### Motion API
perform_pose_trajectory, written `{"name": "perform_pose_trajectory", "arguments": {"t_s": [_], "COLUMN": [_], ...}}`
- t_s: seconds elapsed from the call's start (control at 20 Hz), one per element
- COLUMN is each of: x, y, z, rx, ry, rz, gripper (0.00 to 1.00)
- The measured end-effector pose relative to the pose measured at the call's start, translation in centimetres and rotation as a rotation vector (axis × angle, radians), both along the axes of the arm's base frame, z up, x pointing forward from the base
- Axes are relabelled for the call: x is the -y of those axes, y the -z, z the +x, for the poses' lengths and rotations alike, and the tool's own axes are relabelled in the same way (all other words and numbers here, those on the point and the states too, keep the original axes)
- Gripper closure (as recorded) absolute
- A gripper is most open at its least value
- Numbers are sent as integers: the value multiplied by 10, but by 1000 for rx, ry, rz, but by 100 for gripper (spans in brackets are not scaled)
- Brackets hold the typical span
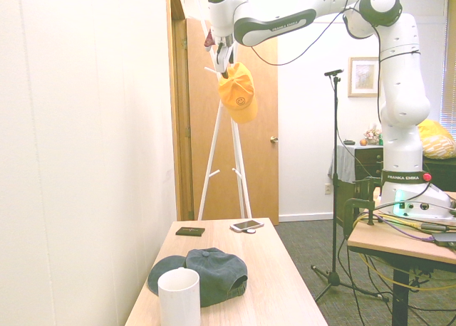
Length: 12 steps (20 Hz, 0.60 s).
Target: Hang the cap
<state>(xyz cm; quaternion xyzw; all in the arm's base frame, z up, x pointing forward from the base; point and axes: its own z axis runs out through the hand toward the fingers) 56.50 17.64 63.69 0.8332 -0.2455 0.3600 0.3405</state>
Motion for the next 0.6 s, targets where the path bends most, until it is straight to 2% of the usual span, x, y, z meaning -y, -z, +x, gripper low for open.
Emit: {"name": "perform_pose_trajectory", "arguments": {"t_s": [0.25, 0.6], "x": [-20, 5], "y": [-12, -29], "z": [4, 11], "rx": [-64, -183], "ry": [-10, -73], "rz": [273, 664], "gripper": [0, 0]}}
